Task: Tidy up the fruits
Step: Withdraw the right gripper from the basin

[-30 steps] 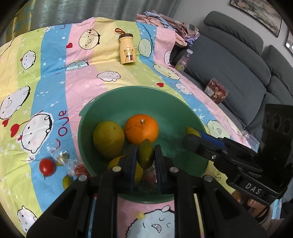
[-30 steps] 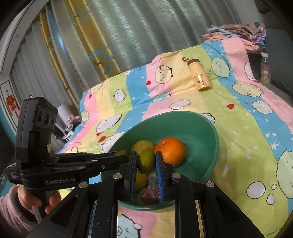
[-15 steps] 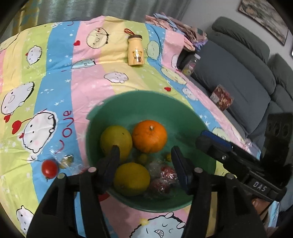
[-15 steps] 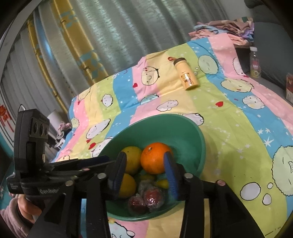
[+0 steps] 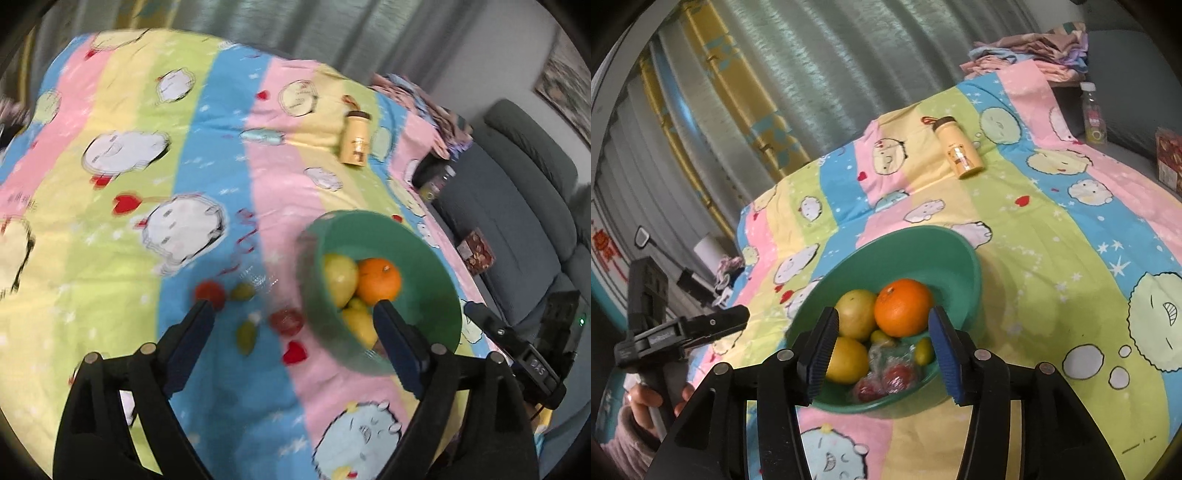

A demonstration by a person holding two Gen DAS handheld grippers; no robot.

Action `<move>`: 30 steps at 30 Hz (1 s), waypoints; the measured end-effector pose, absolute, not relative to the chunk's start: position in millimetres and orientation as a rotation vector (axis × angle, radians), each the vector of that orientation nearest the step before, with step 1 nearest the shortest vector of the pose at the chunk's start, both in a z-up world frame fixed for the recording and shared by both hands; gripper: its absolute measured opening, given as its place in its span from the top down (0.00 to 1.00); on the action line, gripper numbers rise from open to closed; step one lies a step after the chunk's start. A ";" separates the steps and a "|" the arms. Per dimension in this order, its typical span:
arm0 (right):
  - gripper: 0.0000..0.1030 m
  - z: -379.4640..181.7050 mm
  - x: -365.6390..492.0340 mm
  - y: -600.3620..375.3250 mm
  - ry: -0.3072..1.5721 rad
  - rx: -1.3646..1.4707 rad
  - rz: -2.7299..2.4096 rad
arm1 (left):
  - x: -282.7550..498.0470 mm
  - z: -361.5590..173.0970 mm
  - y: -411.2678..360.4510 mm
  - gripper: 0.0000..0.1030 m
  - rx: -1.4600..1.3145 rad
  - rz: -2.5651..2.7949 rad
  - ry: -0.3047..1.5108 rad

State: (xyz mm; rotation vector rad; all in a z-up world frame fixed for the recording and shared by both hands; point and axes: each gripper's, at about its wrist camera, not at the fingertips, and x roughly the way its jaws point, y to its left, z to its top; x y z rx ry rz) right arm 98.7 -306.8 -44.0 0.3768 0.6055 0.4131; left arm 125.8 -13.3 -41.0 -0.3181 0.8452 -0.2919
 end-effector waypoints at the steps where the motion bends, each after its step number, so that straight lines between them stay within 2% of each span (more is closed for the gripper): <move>1: 0.50 -43.0 96.5 -304.9 0.606 0.372 0.423 | 120.9 -43.6 -7.5 0.14 -0.330 -0.277 0.854; 6: 0.49 -38.6 77.8 -281.8 0.623 0.315 0.521 | 97.0 -52.2 11.2 0.11 -0.368 -0.237 0.873; 9: 0.49 -38.9 70.7 -267.8 0.642 0.284 0.566 | 86.6 -55.4 19.8 0.00 -0.402 -0.225 0.878; 24: 0.49 -54.1 48.2 -206.6 0.749 0.176 0.698 | 46.3 -63.7 54.7 0.01 -0.616 -0.249 0.797; 30: 0.49 -65.0 52.0 -183.2 0.774 0.126 0.648 | 40.8 -73.7 50.7 0.01 -0.579 -0.326 0.836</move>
